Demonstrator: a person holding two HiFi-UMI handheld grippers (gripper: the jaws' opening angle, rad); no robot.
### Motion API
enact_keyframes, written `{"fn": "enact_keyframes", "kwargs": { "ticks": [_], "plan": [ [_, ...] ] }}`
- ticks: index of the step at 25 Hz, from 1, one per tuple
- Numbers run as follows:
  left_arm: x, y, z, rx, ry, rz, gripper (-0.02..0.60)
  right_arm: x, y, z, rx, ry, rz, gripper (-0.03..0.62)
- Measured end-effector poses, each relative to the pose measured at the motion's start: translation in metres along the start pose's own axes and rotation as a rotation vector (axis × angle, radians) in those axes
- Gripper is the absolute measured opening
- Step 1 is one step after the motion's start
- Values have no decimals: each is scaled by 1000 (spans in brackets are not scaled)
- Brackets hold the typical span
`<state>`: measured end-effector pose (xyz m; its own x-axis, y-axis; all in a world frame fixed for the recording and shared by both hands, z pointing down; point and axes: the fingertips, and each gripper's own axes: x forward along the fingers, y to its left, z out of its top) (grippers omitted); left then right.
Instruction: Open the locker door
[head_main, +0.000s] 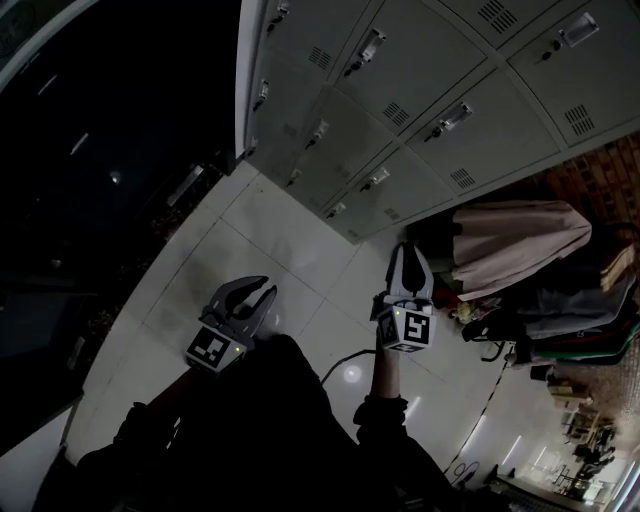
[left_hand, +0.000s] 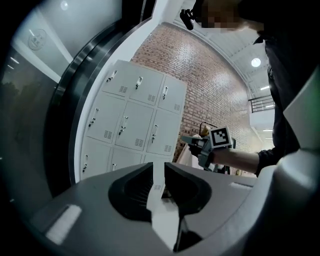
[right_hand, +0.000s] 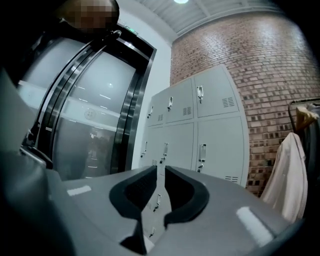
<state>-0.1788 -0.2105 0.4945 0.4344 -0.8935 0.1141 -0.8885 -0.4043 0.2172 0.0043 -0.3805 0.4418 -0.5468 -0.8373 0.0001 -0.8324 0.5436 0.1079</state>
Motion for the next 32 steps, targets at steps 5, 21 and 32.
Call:
{"fn": "enact_keyframes", "kwargs": {
  "ticks": [5,21,32],
  "plan": [
    [33,14,5,15,12,4,77,75,-48,4,-5,-10,0,63],
    [145,62,27,-30,87,201,77,319,-207,0,-48,-48,-124,94],
    [186,55,11,-56,136,169,77,336,-215,3,-40,-143,-205,51]
  ]
}}
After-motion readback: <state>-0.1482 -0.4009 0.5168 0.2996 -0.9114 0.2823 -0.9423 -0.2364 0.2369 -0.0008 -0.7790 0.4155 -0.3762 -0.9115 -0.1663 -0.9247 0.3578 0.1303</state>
